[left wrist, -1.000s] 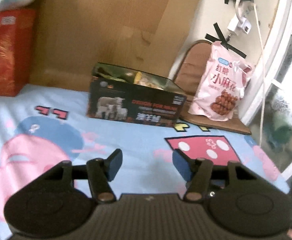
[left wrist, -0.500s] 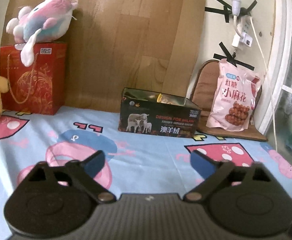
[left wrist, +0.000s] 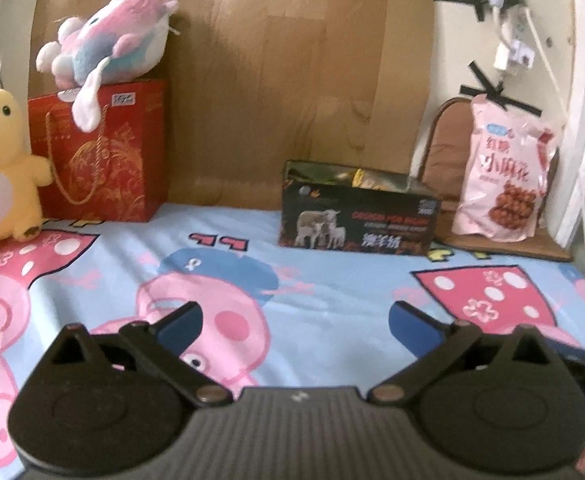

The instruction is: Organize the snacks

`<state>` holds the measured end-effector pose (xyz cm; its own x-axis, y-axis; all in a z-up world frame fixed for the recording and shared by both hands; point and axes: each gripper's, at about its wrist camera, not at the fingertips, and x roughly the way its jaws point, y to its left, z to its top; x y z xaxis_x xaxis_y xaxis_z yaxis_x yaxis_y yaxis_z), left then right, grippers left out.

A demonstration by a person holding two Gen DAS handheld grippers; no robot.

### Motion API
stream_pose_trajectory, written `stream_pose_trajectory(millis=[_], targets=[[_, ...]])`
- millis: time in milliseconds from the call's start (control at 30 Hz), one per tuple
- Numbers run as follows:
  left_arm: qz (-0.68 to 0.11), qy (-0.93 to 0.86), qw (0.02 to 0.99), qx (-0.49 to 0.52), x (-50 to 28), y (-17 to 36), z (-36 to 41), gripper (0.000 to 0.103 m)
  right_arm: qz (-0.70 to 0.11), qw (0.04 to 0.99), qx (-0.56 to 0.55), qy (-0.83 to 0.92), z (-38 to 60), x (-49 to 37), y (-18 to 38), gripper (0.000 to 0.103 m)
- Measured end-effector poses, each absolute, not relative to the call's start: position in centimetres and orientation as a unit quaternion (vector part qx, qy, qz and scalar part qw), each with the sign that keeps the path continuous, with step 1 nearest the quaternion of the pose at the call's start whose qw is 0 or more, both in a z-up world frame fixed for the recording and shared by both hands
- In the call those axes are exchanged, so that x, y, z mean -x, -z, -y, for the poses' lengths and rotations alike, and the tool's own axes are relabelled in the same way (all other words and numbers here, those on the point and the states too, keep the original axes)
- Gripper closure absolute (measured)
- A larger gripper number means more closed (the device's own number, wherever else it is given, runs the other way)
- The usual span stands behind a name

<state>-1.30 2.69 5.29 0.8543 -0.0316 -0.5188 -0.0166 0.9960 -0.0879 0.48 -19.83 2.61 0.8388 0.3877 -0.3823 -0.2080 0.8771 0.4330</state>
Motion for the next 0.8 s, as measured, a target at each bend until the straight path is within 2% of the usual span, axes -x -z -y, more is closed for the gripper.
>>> stream_pose_trajectory(millis=[200,800], targets=[[-0.294,-0.018,0.955,0.035,1.0,-4.9,-2.8,0.000,-0.243,0.937,-0.195,-0.158,19.9,-0.5,-2.3,0.011],[-0.291,-0.054,0.955,-0.018,1.2,-4.8,-1.5,0.000,-0.260,0.928,-0.215,-0.161,20.0,0.0,-1.6,0.010]])
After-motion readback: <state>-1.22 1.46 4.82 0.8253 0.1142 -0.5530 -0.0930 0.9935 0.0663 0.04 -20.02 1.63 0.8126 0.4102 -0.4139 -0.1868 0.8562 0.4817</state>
